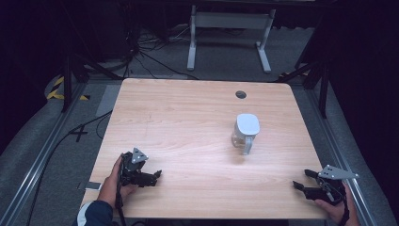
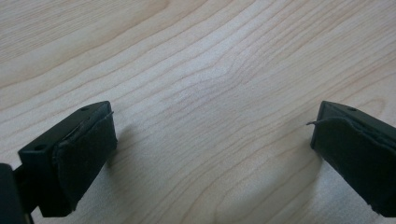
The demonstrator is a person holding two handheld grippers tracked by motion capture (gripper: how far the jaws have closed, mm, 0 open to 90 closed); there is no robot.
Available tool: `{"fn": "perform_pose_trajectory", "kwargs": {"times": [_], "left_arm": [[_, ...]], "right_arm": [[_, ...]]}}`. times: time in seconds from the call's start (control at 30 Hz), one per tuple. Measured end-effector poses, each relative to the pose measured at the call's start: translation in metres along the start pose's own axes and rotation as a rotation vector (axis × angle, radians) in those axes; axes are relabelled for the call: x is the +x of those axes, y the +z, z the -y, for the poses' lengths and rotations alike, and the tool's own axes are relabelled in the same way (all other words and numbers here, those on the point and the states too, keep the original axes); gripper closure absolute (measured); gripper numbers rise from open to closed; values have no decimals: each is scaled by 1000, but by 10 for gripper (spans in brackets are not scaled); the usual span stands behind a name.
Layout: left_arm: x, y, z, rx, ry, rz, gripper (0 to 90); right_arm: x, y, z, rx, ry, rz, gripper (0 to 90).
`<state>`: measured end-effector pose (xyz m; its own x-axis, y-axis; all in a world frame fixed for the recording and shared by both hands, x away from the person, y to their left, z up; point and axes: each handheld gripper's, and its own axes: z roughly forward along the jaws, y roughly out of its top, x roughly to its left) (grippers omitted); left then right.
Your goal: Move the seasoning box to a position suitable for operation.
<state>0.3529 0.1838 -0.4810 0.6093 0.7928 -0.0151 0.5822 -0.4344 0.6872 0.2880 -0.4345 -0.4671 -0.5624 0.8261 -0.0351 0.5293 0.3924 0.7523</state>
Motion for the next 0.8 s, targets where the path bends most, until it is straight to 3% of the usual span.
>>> {"fn": "perform_pose_trajectory", "kwargs": {"times": [0.13,0.2,0.27,0.33,0.5,0.67,0.8], "left_arm": [[0,0,0,-5,0,-3,3],[0,-1,1,0,20,5,3],[-1,0,1,-1,3,14,1],[0,0,1,-2,24,13,0],[-1,1,0,-3,10,27,3],[3,2,-2,0,60,62,3],[3,3,-2,1,67,72,4]], "right_arm": [[0,0,0,-2,-1,0,267],[0,0,0,-2,1,0,266],[0,0,0,0,0,1,266],[0,0,0,-1,7,5,264],[0,1,-1,1,15,12,260],[-1,2,-3,7,-4,-5,280],[-4,4,-14,82,-32,-29,282]]}}
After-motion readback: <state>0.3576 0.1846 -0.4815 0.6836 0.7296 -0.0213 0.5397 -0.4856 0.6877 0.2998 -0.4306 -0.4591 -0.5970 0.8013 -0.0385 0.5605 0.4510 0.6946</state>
